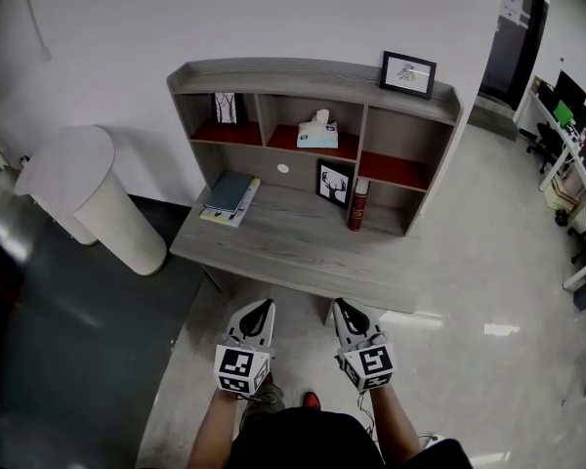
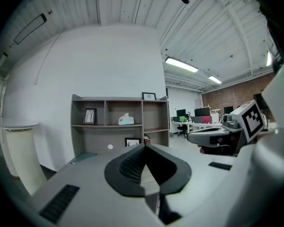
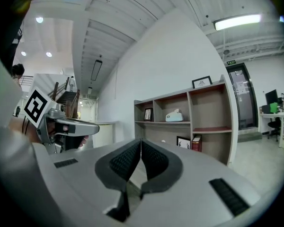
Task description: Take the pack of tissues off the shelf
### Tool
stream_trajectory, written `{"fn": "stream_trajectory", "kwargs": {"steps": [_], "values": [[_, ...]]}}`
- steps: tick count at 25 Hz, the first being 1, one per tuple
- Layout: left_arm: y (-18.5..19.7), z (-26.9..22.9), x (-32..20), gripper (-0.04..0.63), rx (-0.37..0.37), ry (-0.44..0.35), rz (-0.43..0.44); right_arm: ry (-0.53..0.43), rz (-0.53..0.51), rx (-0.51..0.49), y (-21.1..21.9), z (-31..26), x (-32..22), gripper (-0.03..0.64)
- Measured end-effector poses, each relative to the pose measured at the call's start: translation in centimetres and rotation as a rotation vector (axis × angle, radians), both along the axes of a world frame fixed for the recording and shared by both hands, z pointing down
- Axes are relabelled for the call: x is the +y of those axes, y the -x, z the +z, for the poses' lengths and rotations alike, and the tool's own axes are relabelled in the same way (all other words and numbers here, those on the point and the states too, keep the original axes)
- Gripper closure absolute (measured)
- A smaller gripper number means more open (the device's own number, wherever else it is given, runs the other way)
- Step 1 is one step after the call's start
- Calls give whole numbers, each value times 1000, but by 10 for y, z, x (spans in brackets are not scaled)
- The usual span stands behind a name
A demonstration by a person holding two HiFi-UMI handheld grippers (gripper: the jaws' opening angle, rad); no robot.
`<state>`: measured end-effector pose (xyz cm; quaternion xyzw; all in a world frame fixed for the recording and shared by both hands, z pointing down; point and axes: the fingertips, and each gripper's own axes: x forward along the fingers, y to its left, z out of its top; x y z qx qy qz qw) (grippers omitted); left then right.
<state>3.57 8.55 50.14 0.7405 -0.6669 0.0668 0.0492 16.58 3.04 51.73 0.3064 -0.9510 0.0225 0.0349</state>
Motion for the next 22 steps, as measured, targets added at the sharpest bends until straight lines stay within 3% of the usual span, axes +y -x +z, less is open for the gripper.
{"fn": "stream_trajectory", "kwargs": {"steps": [9, 22], "values": [[28, 5, -83, 589, 5, -6, 71, -9, 66, 4, 24, 10, -68, 588], [104, -9, -222, 589, 18, -5, 191, -8, 171, 12, 100, -9, -192, 588]]}}
